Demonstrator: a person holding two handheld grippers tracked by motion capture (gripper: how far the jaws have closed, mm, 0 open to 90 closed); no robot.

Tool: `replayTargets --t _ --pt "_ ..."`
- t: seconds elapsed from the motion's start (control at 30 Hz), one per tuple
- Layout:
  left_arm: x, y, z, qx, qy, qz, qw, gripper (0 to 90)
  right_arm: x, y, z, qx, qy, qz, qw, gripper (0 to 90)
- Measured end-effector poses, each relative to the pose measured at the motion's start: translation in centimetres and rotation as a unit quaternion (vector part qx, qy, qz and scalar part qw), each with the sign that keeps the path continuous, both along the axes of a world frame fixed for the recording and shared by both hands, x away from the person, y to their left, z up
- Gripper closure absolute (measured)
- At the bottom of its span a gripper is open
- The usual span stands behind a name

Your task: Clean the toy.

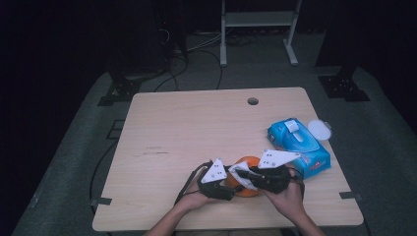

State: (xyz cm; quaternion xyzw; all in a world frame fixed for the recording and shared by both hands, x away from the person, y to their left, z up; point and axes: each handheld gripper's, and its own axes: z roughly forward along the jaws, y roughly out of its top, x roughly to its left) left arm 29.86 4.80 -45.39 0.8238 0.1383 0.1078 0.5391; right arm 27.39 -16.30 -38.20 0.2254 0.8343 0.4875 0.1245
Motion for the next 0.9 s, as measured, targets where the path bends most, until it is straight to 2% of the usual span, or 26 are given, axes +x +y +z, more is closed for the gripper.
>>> replayTargets --t 0.07,0.13,0.17,0.23,0.3,0.4,0.47,0.57,0.67,0.73,0.83,0.9 --pt "0.1 0.2 0.1 -0.010 0.011 0.004 0.9999 35.9 0.3 -0.8 0.2 0.011 0.000 -0.015 0.9998 85.4" --pt "0.1 0.1 0.1 -0.017 0.015 0.002 0.9997 36.5 1.0 -2.5 0.3 0.024 0.002 -0.039 0.9990 85.4" --pt "0.1 0.1 0.1 -0.018 0.015 0.001 0.9997 36.8 1.3 -3.3 0.2 0.034 0.007 -0.053 0.9980 85.4" --pt "0.1 -0.1 0.2 -0.023 0.013 0.003 0.9996 38.2 1.7 -4.3 0.0 0.056 0.027 -0.061 0.9962 85.5" --pt "0.0 0.0 0.5 -0.023 0.013 0.002 0.9996 39.8 1.6 -4.1 0.1 0.054 0.026 -0.059 0.9964 85.5" --pt "-0.2 0.5 1.8 -0.034 0.012 -0.001 0.9993 40.7 1.1 -3.5 0.9 0.058 0.009 -0.051 0.9970 85.5" --pt "-0.7 0.8 3.2 -0.032 -0.011 -0.003 0.9994 40.7 0.8 -3.6 1.7 0.079 0.004 -0.044 0.9959 85.5" --pt "-1.4 1.2 5.2 -0.030 -0.034 -0.005 0.9989 40.9 0.3 -4.2 2.8 0.111 0.002 -0.037 0.9931 85.5" --pt "-1.7 1.7 6.4 -0.017 -0.051 -0.005 0.9986 41.3 0.0 -4.2 3.4 0.125 -0.005 -0.032 0.9916 85.6" --pt "-1.8 2.1 6.6 -0.014 -0.055 -0.005 0.9984 41.9 0.0 -4.1 3.4 0.127 -0.001 -0.034 0.9913 85.6" --pt "-1.8 2.3 6.3 0.002 -0.048 -0.004 0.9988 42.8 0.4 -4.1 2.9 0.130 0.014 -0.033 0.9908 85.6" --pt "-1.5 2.4 5.9 0.010 -0.037 -0.006 0.9992 42.8 0.8 -4.0 2.2 0.125 0.025 -0.035 0.9913 85.6"
